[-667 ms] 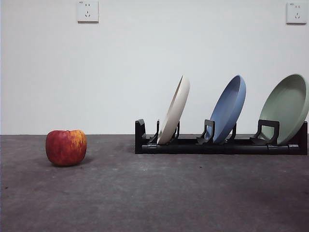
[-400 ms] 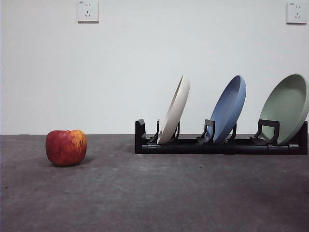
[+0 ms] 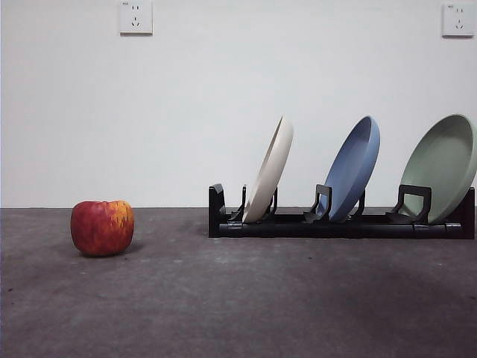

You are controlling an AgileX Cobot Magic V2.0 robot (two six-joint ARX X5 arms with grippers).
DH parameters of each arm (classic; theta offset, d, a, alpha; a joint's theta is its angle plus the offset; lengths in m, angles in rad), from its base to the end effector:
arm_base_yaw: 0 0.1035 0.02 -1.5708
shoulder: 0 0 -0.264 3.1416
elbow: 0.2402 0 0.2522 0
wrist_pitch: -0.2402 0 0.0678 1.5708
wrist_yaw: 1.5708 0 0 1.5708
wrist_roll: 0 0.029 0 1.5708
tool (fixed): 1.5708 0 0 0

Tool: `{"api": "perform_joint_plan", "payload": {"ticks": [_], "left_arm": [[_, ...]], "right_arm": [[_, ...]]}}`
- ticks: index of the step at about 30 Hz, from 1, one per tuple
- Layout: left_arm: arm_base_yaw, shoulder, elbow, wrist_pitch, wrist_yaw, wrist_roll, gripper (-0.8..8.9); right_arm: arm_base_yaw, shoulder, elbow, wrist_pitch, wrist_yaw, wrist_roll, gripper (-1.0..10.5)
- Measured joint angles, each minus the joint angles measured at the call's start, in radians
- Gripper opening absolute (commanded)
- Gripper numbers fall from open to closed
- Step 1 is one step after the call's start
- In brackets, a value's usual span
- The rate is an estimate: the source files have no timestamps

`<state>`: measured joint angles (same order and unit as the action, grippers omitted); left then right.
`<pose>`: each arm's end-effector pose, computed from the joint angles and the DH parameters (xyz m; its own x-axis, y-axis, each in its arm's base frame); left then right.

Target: Take the yellow plate from the plate rack,put the plate on the table,take the apple from the table,put the apple in the plate

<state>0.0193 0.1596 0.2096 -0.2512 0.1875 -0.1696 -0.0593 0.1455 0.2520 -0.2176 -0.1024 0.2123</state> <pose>0.0954 -0.0036 0.1984 0.9661 -0.1678 -0.1963 0.1276 0.9710 -0.2021 0.0920 -0.0025 0.2168 0.9930 0.0434 -0.1103 -0.0182 0.9752 0.2205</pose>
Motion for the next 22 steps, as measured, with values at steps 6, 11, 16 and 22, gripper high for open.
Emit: {"api": "perform_joint_plan", "payload": {"ticks": [6, 11, 16, 22], "left_arm": [[0.0, 0.103, 0.169, -0.078, 0.104, -0.008, -0.07], [0.0, 0.201, 0.32, -0.15, 0.176, -0.008, -0.07], [0.0, 0.262, 0.42, -0.201, 0.235, -0.008, -0.07], [0.0, 0.288, 0.463, -0.254, 0.265, -0.007, -0.05]], "right_arm": [[0.0, 0.137, 0.177, -0.093, -0.096, 0.005, -0.1], [0.0, 0.253, 0.373, -0.265, -0.179, -0.055, -0.1], [0.0, 0.332, 0.546, -0.438, -0.21, -0.142, -0.1], [0.0, 0.374, 0.634, -0.517, -0.212, -0.203, -0.1]]}}
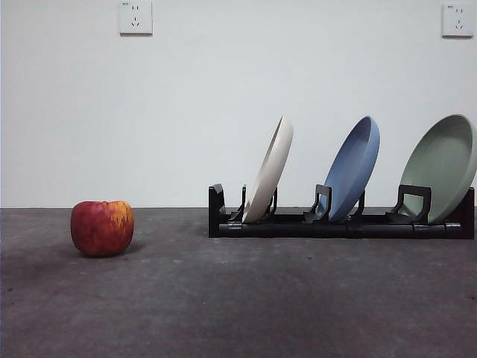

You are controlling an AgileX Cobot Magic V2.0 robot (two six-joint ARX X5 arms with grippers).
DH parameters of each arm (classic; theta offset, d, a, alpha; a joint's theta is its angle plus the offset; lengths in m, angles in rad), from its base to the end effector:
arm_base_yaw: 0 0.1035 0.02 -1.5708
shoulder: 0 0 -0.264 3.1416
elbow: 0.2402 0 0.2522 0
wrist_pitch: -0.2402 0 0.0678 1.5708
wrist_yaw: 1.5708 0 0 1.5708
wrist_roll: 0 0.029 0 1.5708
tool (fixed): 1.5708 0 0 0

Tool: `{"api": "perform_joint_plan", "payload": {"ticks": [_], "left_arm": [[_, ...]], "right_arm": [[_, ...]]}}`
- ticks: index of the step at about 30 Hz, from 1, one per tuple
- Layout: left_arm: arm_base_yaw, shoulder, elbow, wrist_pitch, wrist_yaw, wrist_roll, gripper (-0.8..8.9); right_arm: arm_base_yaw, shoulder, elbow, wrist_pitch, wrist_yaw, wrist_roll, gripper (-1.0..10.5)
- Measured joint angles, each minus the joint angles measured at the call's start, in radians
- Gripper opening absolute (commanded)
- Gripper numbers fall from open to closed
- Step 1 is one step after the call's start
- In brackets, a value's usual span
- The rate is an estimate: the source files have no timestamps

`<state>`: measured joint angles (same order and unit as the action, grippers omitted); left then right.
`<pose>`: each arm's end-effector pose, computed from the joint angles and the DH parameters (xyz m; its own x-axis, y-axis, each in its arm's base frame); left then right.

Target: Take the yellow plate from the plate rack,put the plate on the table,take the apple from the table,put the apple in the plate

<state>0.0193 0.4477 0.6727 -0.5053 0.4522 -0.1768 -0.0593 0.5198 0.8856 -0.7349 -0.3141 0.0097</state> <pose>0.0979 -0.0108 0.3049 0.8727 -0.4202 -0.2488 0.3475 0.8923 -0.2880 0.0875 0.0038 0.3439 0.9038 0.2558 -0.3431 -0.2278 0.9662 0.1205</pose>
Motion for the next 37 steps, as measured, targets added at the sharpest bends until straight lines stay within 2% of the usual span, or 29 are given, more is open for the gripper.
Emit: {"api": "perform_joint_plan", "payload": {"ticks": [4, 6, 8, 12, 14, 19, 27, 37], "left_arm": [[0.0, 0.004, 0.0, -0.005, 0.024, 0.0, 0.02], [-0.001, 0.004, 0.0, -0.005, 0.058, 0.0, 0.36], [-0.005, 0.004, 0.0, -0.005, 0.076, 0.0, 1.42], [-0.014, 0.004, 0.002, -0.005, 0.107, 0.0, 4.51], [-0.016, 0.004, 0.008, -0.007, 0.137, 0.0, 5.03], [-0.019, 0.011, 0.036, -0.007, 0.2, 0.0, 5.05], [-0.025, 0.051, 0.122, -0.06, 0.206, 0.009, 5.05], [-0.086, 0.171, 0.166, -0.052, 0.229, 0.035, 5.04]], "right_arm": [[0.0, 0.003, 0.004, -0.003, -0.02, -0.007, 0.1], [0.0, 0.003, 0.004, -0.006, -0.045, -0.008, 0.4], [0.0, 0.003, 0.004, -0.006, -0.063, -0.01, 1.7], [0.0, 0.003, 0.004, -0.024, -0.108, -0.01, 4.7], [0.0, 0.005, 0.005, -0.044, -0.13, -0.01, 5.3], [0.0, 0.02, 0.005, -0.09, -0.139, -0.01, 5.4], [0.0, 0.029, 0.005, -0.106, -0.211, -0.01, 5.4], [0.0, 0.029, 0.005, -0.106, -0.236, -0.01, 5.4]]}}
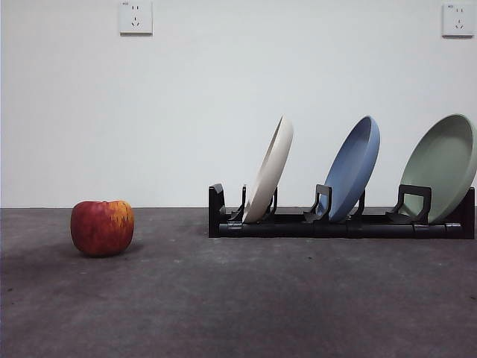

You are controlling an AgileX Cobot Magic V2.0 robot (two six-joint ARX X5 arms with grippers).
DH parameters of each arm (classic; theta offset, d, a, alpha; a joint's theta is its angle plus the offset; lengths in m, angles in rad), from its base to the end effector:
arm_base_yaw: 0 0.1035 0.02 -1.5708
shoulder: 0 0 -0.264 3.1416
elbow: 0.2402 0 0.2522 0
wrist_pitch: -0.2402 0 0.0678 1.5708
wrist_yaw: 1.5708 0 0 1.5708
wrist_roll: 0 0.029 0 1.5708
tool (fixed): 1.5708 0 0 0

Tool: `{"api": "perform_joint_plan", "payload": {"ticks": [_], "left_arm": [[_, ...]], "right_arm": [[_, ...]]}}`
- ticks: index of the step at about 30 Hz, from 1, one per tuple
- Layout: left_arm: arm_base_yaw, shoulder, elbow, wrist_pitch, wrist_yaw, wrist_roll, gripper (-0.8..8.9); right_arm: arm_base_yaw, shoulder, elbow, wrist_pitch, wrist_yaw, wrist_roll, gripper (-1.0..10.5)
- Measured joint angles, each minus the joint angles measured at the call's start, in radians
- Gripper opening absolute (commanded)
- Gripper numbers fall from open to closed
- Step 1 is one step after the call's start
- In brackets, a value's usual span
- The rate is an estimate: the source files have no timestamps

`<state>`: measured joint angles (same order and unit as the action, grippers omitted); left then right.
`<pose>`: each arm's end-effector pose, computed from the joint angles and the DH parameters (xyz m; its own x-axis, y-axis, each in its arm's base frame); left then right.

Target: Take the yellow plate from the plate rack,put the plate on the table,take the apple from the table,put the apple in the plate

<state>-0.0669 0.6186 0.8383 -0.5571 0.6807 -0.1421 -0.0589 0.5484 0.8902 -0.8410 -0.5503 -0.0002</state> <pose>0.1147 -0.0260 0.3386 0.6896 -0.6770 -0.2573 0.5912 0.7314 -0.3399 0.0874 0.0100 0.3355 0.7778 0.4780 -0.4080 -0.4082 0.8779 0.2502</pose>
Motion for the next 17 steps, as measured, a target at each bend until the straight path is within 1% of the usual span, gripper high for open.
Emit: {"api": "perform_joint_plan", "payload": {"ticks": [3, 8, 12, 17], "left_arm": [[-0.032, 0.067, 0.005, 0.094, 0.047, 0.0, 5.04], [-0.109, 0.227, 0.071, 0.202, 0.049, 0.001, 5.04], [-0.192, 0.414, 0.167, 0.247, 0.011, 0.008, 5.03], [-0.285, 0.636, 0.32, 0.267, -0.064, 0.058, 5.03]], "right_arm": [[0.0, 0.0, 0.0, 0.0, -0.005, 0.0, 5.4], [0.0, 0.0, 0.0, 0.0, -0.008, 0.0, 5.4], [0.0, 0.0, 0.0, 0.0, -0.025, 0.0, 5.4], [0.0, 0.009, 0.0, 0.0, -0.026, 0.0, 5.4]]}}
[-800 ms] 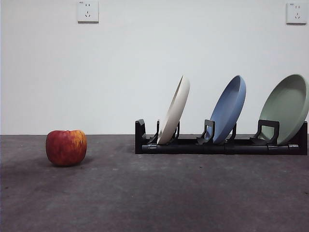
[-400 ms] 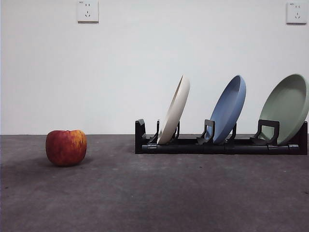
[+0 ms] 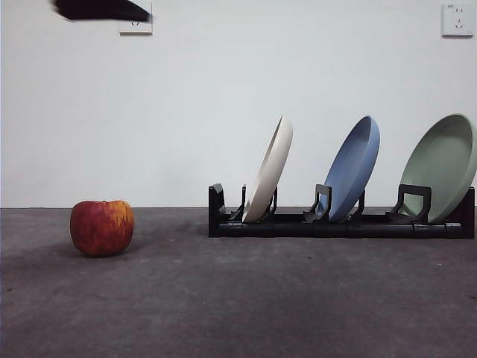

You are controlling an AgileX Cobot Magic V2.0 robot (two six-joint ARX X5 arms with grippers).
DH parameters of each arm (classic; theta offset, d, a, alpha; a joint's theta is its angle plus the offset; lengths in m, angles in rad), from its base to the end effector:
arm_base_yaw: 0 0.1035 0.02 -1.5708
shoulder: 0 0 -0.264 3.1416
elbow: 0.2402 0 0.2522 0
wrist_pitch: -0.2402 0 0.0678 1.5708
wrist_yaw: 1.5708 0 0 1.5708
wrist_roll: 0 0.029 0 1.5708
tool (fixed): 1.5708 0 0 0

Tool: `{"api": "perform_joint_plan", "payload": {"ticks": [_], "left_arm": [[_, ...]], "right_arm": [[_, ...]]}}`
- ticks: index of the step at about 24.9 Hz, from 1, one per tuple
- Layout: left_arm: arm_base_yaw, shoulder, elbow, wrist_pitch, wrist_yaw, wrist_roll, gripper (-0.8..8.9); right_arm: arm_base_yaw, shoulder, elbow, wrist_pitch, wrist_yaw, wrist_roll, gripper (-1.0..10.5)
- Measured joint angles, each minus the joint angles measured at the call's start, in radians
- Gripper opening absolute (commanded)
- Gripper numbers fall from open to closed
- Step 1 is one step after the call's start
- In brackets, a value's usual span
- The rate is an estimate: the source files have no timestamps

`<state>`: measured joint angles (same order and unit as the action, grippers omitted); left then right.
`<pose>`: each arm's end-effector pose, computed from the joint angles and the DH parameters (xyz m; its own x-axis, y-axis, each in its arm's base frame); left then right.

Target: Take the yellow plate from the plate rack,put the plate on the table,take the apple from the table,put the apple in the plate

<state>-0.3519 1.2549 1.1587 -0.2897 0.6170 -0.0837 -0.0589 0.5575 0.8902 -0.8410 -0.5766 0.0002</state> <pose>0.2498 -0.1096 0.3562 0.5099 -0.8036 -0.3070 0.7520 0.5897 -0.2945 0.0892 0.0106 0.3351 0.7632 0.5011 -0.4080 -0.4260 0.8649 0.2655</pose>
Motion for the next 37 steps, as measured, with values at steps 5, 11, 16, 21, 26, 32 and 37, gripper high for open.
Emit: {"api": "perform_joint_plan", "payload": {"ticks": [5, 11, 16, 21, 26, 32, 37], "left_arm": [[-0.077, 0.231, 0.172, 0.014, -0.069, 0.072, 5.03], [-0.131, 0.47, 0.33, 0.091, -0.131, 0.127, 5.03], [-0.153, 0.652, 0.402, 0.172, -0.177, 0.151, 5.03], [-0.161, 0.75, 0.404, 0.232, -0.235, 0.154, 4.99], [-0.172, 0.779, 0.405, 0.236, -0.302, 0.155, 2.75], [-0.176, 0.779, 0.405, 0.261, -0.293, 0.154, 1.55], [-0.185, 0.779, 0.405, 0.259, -0.248, 0.154, 0.21]], "right_arm": [[0.0, 0.024, 0.0, 0.0, 0.0, 0.0, 5.4], [0.0, 0.043, 0.0, 0.0, 0.0, 0.0, 5.4], [0.0, 0.059, 0.0, 0.0, 0.0, 0.0, 5.4], [0.0, 0.07, 0.0, 0.0, 0.0, 0.0, 5.4], [0.0, 0.07, 0.0, 0.0, 0.0, 0.0, 5.4], [0.0, 0.075, 0.0, -0.001, 0.0, 0.0, 5.4], [0.0, 0.076, 0.0, -0.001, 0.0, 0.0, 5.4]]}}
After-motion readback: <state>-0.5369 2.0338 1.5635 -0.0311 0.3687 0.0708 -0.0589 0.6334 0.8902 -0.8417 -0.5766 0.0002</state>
